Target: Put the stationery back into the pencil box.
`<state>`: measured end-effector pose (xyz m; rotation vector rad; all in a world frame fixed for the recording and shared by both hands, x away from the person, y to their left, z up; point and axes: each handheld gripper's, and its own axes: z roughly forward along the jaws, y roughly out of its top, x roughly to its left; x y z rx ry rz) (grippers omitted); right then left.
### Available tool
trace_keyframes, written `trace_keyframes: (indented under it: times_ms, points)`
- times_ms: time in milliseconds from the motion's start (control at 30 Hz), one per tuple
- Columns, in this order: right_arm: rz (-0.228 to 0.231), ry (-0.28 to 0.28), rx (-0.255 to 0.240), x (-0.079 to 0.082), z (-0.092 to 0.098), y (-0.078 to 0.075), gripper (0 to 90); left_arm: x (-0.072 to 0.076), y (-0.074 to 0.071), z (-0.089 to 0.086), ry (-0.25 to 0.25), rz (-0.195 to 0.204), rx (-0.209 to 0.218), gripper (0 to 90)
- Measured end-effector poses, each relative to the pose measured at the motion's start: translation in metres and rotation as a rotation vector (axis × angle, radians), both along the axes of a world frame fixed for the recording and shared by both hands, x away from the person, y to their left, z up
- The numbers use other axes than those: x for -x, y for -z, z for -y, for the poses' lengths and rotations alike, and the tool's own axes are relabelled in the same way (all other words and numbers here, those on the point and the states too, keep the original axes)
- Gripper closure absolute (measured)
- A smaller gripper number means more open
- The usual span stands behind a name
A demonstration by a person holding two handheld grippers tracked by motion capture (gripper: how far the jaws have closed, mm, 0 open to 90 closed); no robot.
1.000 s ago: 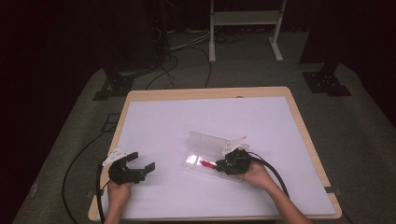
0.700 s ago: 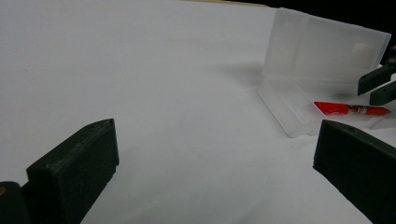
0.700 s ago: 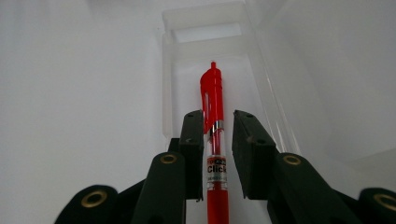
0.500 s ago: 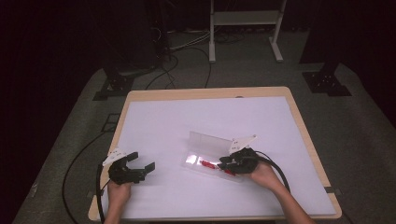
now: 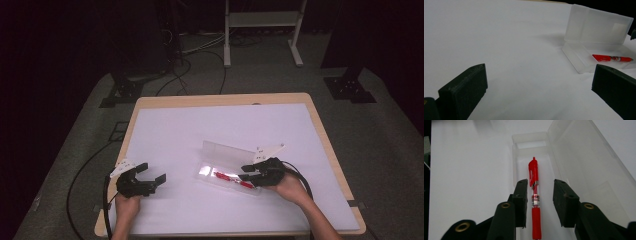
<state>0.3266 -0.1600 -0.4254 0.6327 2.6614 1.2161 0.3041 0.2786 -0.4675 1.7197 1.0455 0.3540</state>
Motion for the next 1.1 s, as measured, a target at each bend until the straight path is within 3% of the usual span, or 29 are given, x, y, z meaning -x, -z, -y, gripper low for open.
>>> trace_keyframes:
  times_ms: [533,1100]
  points:
    - [-0.002,0.029,0.003,0.008,0.018,0.0,53.4,-0.001,0.0,0.0,-0.002,-0.002,0.0,0.0]
    - [-0.004,0.055,-0.016,0.013,0.036,0.0,50.9,-0.001,0.0,0.0,-0.002,-0.004,-0.003,0.0]
